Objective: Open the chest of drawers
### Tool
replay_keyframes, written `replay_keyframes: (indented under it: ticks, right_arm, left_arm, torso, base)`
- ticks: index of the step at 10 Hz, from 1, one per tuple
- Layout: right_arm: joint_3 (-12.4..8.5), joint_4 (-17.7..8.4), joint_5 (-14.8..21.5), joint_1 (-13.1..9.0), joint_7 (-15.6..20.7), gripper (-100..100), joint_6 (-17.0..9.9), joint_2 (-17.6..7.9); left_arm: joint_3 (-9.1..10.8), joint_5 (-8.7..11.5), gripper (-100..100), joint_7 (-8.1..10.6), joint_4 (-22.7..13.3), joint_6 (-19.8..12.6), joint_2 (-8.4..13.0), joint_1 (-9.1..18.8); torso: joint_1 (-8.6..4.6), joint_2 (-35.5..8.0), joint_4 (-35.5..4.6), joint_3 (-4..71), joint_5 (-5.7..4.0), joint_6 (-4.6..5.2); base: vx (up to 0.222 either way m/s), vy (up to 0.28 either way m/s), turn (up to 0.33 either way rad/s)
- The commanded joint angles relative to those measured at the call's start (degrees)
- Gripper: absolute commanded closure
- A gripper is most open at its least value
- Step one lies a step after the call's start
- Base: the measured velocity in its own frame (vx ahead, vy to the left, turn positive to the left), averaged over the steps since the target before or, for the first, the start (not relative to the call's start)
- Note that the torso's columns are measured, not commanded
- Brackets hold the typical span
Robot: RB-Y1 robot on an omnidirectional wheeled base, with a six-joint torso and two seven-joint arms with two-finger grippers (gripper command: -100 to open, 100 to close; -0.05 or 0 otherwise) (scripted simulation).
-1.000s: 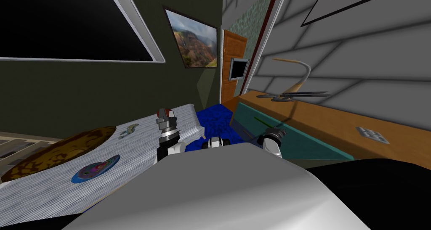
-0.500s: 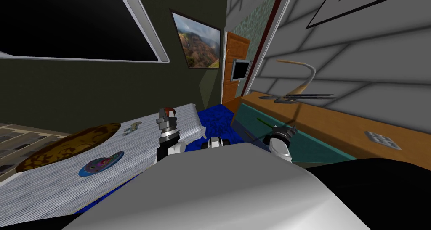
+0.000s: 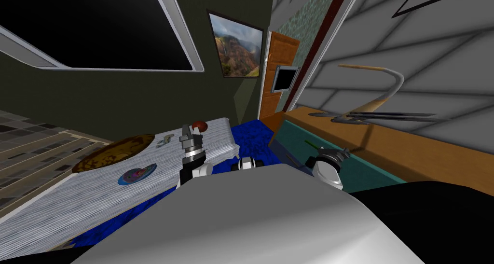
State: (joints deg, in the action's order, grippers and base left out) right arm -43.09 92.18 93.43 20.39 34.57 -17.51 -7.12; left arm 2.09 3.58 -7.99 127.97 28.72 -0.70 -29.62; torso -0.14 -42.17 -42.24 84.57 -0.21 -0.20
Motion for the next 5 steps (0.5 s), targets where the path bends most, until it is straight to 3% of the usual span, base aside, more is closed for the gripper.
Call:
replay_keyframes:
  ticks: [1, 5]
  right_arm:
    - [-1.27, -0.91, -2.65, -0.13, 1.81, -100, 0.05, 0.34]
    - [-3.59, -1.56, -6.67, 0.48, 4.32, -100, -0.13, -0.4]
  left_arm:
    - [0.0, 0.0, 0, 0.0, 0.0, 0.0, 0.0, 0.0]
    - [0.0, 0.0, 0, 0.0, 0.0, 0.0, 0.0, 0.0]
  torso:
    - [-0.06, 0.1, 0.02, 0.01, -0.11, -0.14]
    - [-0.12, 0.27, 0.06, 0.13, -0.1, -0.1]
  base:
    - [0.017, 0.051, 0.117]
    - [0.038, 0.054, 0.165]
